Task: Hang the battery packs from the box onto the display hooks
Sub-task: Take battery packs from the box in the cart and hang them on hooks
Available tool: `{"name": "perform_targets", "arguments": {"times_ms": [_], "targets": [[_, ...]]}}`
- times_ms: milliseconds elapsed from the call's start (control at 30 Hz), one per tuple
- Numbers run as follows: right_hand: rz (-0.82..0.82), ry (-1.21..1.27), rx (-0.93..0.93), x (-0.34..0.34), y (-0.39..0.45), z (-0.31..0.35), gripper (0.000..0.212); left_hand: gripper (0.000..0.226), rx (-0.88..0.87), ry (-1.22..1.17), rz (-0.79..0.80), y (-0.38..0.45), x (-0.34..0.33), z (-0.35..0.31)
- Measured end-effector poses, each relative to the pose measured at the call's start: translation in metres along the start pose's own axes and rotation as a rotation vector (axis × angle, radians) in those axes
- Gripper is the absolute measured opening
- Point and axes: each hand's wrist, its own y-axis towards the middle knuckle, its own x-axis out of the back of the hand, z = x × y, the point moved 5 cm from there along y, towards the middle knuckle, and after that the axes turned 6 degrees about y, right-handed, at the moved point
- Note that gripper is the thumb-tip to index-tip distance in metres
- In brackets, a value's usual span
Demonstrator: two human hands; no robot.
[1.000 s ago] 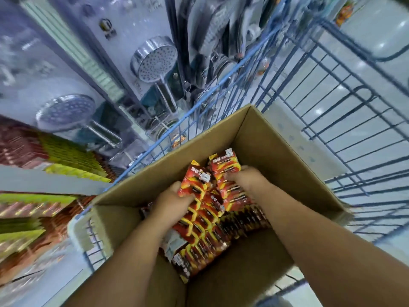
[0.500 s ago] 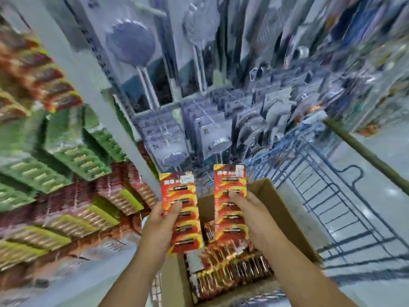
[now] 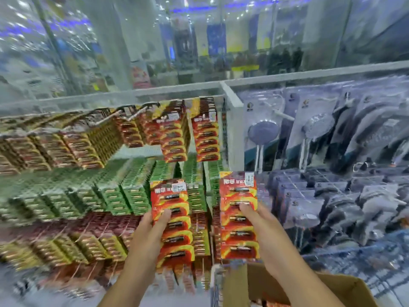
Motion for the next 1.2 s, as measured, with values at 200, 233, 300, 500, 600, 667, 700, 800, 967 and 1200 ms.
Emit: {"name": "perform_targets", "arguments": {"times_ms": [200,233,300,500,600,667,700,800,967,1200], "targets": [[0.028,-0.026,0.047,-0.089,0.03,-0.005,0.037,0.002,-0.005,-0.064,-0.004,0.033,0.042,-0.036],[0.046,-0.015,0.04,-0.105,0.038,-0.008,0.037,0.005,-0.021,-0.078,-0.008,0.04,0.052,-0.044],[0.047,-0.014,0.013,-0.143,0.049,-0.008,0.031,0.013,-0.05,-0.087,-0.002,0.064,0.079,-0.061],[0.076,-0.055,0.082,-0.235,0.082,0.007,0.032,0.032,-0.149,-0.105,-0.023,0.131,0.137,-0.113],[0.06,-0.077,0.121,-0.268,0.095,0.012,0.059,0.023,-0.203,-0.104,-0.022,0.155,0.154,-0.125],[0.076,-0.09,0.14,-0.29,0.099,0.014,0.041,0.022,-0.193,-0.101,-0.023,0.165,0.16,-0.129],[0.081,-0.088,0.143,-0.296,0.104,0.013,0.045,0.024,-0.195,-0.091,-0.03,0.171,0.165,-0.131],[0.055,-0.115,0.155,-0.312,0.114,0.009,0.058,0.029,-0.207,-0.077,-0.029,0.182,0.174,-0.137],[0.027,-0.102,0.185,-0.323,0.115,0.012,0.029,0.041,-0.244,-0.044,0.036,0.19,0.181,-0.144],[-0.003,-0.069,0.26,-0.331,0.115,0.016,0.023,0.014,-0.209,0.019,0.042,0.205,0.185,-0.143]]}}
